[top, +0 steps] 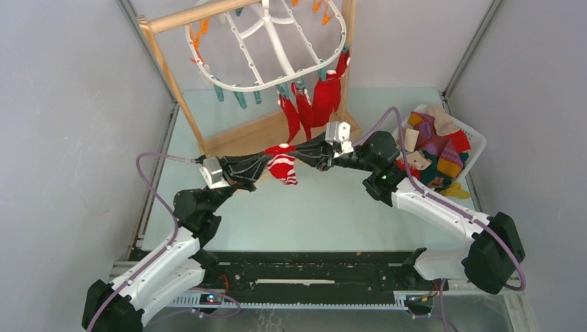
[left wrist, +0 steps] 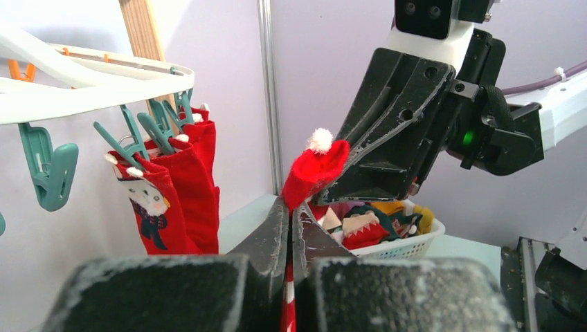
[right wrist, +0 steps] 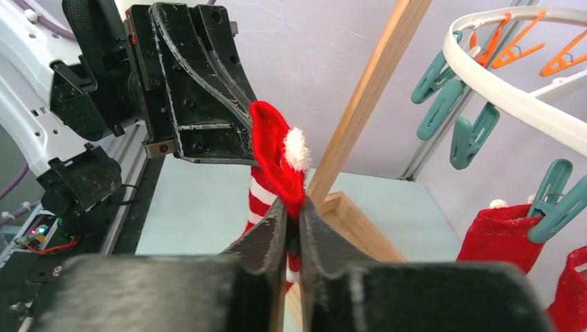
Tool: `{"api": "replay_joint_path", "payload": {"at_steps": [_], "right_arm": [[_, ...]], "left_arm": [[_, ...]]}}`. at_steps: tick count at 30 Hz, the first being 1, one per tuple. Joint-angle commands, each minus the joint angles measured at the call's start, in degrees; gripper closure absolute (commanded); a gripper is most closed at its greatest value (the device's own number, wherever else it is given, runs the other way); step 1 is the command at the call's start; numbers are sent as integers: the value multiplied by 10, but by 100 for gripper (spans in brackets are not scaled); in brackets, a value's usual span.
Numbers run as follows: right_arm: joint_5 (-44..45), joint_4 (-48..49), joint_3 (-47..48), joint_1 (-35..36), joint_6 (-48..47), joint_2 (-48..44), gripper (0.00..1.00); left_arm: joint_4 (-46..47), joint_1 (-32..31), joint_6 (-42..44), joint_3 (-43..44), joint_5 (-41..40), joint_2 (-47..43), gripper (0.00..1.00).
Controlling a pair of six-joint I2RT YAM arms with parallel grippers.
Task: Clip the socks to the hanger
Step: Open the clamp at the hanger.
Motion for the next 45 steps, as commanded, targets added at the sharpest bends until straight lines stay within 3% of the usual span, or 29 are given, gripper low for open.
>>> {"api": "replay_joint_path", "payload": {"at_steps": [1,3,6,10,16,23,28,36,45], "right_arm": [[7,42,-3,7,15,-16,90],[-2,43,-3,7,17,-16,98],[-19,19,-3,6,2,-16,100],[-50,-36,-3,-4,-39,-17,100],[-48,-40,-2,-25,-55,1,100],[-37,-29,-2,-46,-53,21,100],[-34,-23,-2,-52,-45,30,100],[-35,3,-2,-61,-27,44,100],[-37,15,-2,-63,-12,49,100]], "left_arm": [[35,-6,-20,23,-23,2,100],[35,-6,-23,15,-31,0,95],[24,-5,2,-12,-52,-24,68],[3,38,27,-48,-29,-69,41],[54,136,-25,-31,78,-24,24],[202,187,-107,41,120,125,24],[240,188,-123,98,114,200,26],[227,189,-91,156,115,256,28],[147,191,-23,173,83,258,31]]}}
